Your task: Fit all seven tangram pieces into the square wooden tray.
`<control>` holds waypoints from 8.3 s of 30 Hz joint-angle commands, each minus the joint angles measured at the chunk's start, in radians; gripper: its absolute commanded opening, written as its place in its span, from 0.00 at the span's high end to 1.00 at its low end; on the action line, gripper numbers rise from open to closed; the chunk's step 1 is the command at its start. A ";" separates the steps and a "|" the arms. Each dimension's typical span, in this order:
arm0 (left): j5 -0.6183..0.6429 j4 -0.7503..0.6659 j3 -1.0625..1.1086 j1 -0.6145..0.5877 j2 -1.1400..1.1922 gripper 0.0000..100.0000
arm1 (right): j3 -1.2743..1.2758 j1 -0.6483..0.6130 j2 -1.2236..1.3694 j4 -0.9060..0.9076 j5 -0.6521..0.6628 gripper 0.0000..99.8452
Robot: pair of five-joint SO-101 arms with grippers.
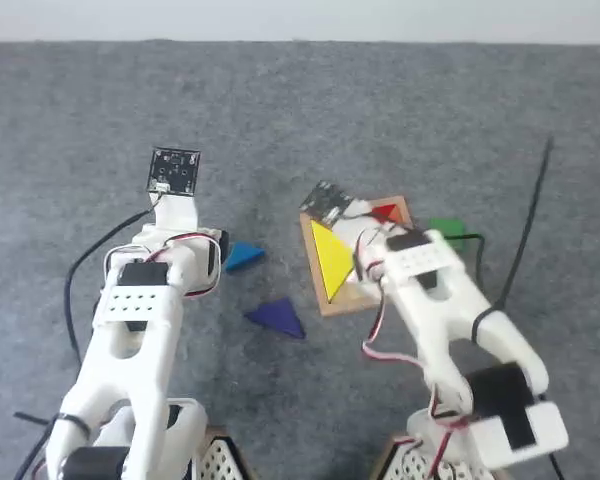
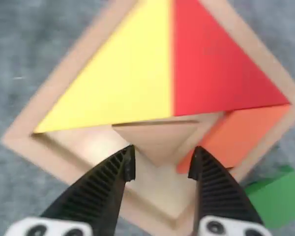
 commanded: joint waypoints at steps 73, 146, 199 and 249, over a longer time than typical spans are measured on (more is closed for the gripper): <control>-0.008 -0.035 0.012 0.040 -0.038 0.81 | 0.261 -0.156 -0.510 0.001 -0.308 0.80; -0.008 -0.035 0.012 0.041 -0.038 0.81 | 0.006 -0.068 -0.140 0.228 -0.407 0.81; -0.008 -0.032 0.012 0.040 -0.038 0.81 | 0.055 0.062 -0.108 -0.096 -0.370 0.81; -0.008 -0.032 0.012 0.041 -0.038 0.81 | 0.187 -0.047 -0.277 -0.110 -0.367 0.80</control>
